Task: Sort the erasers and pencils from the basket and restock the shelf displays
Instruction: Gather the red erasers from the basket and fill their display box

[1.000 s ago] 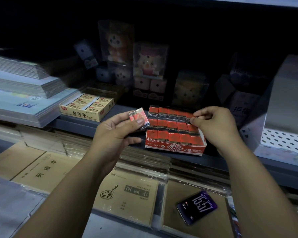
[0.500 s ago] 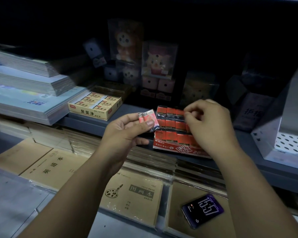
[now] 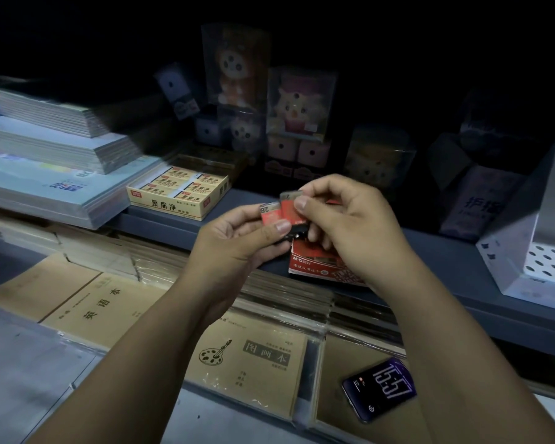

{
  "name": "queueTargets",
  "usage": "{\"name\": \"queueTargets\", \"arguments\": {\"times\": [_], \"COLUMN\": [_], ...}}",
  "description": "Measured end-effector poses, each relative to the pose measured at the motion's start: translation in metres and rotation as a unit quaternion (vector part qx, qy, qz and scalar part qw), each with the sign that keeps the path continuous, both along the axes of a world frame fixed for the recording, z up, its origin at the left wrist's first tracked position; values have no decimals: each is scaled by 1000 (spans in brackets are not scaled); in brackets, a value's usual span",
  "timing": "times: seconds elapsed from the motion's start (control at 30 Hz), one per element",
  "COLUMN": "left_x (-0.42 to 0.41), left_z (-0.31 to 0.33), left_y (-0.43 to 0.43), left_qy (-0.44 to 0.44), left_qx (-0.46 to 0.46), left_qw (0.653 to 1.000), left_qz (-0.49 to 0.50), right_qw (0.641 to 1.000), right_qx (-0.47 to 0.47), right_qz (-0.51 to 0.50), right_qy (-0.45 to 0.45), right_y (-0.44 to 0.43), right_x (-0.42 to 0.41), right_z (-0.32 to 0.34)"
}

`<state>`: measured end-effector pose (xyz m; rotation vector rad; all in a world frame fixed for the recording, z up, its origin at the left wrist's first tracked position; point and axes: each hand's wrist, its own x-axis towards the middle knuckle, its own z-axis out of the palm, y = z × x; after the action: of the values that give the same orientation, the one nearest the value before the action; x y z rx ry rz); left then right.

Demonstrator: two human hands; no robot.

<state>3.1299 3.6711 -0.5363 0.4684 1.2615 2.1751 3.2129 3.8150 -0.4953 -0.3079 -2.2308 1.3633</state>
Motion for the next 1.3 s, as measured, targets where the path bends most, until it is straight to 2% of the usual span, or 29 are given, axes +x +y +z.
{"name": "queueTargets", "arguments": {"times": [0.1,0.37,0.87,1.03,1.2,1.3], "left_x": [-1,-2,-8,-7,-4,-4], "left_z": [-1,3,0,3,1,-2], "left_y": [2,5,1,1,3,3], "left_qy": [-15,-71,-82,-43,29,73], "left_qx": [12,34,25,11,-19,-47], "left_qw": [1000,996,995,999,999,996], "left_qz": [18,42,42,18,-2,-3], "right_qw": [997,982,972,983,999,1000], "right_qx": [-28,151,206,171,42,19], "right_qz": [-50,-112,-46,-59,3,14], "right_qy": [48,-5,-102,-42,-5,7], "right_y": [5,10,12,11,2,2], "right_x": [2,5,6,5,6,6], "right_z": [1,-13,-3,-5,0,-2]}}
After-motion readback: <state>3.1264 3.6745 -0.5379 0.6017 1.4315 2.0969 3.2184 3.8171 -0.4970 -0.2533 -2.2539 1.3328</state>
